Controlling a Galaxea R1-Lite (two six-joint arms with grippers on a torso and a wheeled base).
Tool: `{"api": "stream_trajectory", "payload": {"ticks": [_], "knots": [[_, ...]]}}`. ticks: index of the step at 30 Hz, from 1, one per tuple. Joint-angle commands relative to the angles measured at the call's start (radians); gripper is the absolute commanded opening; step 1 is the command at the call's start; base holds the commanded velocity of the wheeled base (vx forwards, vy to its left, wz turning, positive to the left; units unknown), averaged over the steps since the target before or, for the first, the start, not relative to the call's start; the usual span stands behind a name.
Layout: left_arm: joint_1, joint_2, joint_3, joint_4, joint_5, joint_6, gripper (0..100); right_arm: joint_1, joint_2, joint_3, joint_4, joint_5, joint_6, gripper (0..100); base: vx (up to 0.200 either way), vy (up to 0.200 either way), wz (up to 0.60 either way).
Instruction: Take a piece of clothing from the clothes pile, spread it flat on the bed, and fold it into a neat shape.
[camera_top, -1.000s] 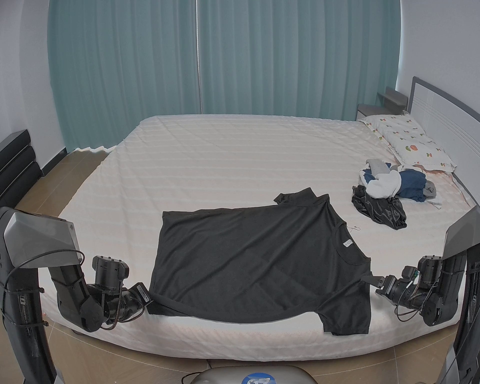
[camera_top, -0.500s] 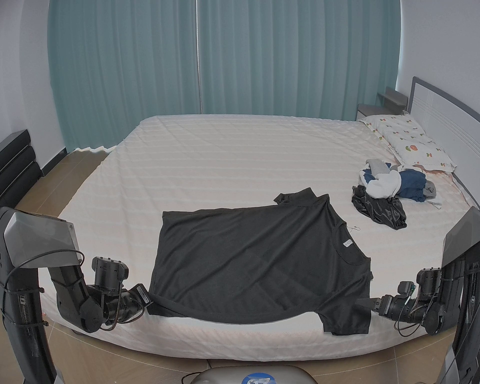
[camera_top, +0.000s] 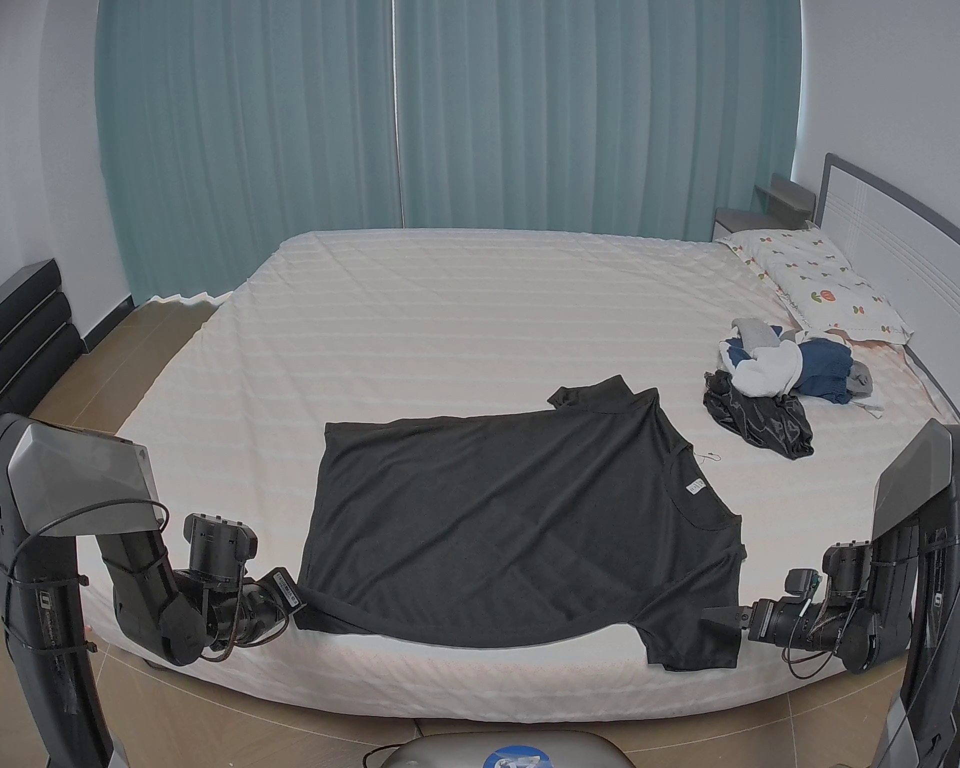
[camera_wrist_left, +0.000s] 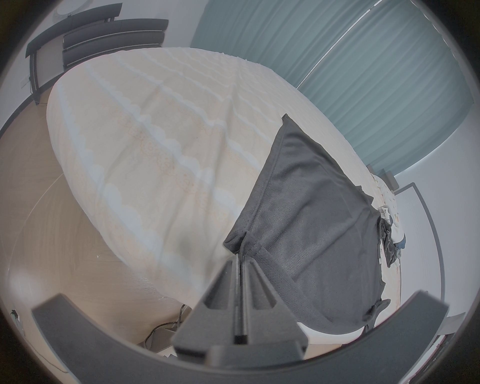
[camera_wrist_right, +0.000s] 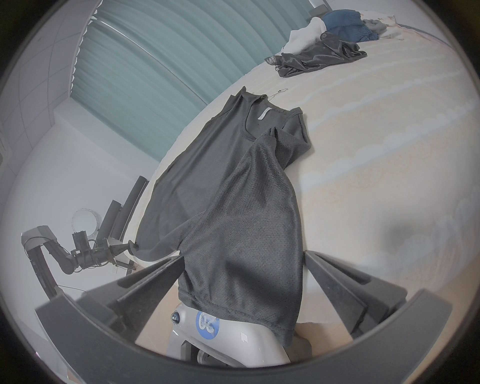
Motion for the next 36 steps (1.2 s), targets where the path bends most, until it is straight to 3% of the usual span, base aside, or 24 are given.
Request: {"api": "stream_trajectory", "payload": {"ticks": [1, 4, 5, 25, 36], "knots": [[0.000, 0.001, 0.000, 0.000, 0.000, 0.000, 0, 0.003, 0.011, -0.002, -0.010, 0.001, 0.001, 100, 0.000, 0.000, 0.00], [0.000, 0.001, 0.000, 0.000, 0.000, 0.000, 0, 0.006, 0.011, -0.007, -0.010, 0.001, 0.001, 100, 0.000, 0.000, 0.00], [0.000, 0.001, 0.000, 0.000, 0.000, 0.000, 0, 0.006, 0.011, -0.007, -0.010, 0.001, 0.001, 0, 0.000, 0.000, 0.00], [0.018, -0.002, 0.014, -0.002, -0.020, 0.000, 0, -0.040, -0.097, 0.166, -0.010, -0.013, -0.012, 0, 0.000, 0.000, 0.00], [0.028, -0.014, 0.092, -0.117, -0.009, 0.012, 0, -0.060, -0.180, 0.180, 0.201, -0.040, -0.014, 0, 0.000, 0.000, 0.00]]}}
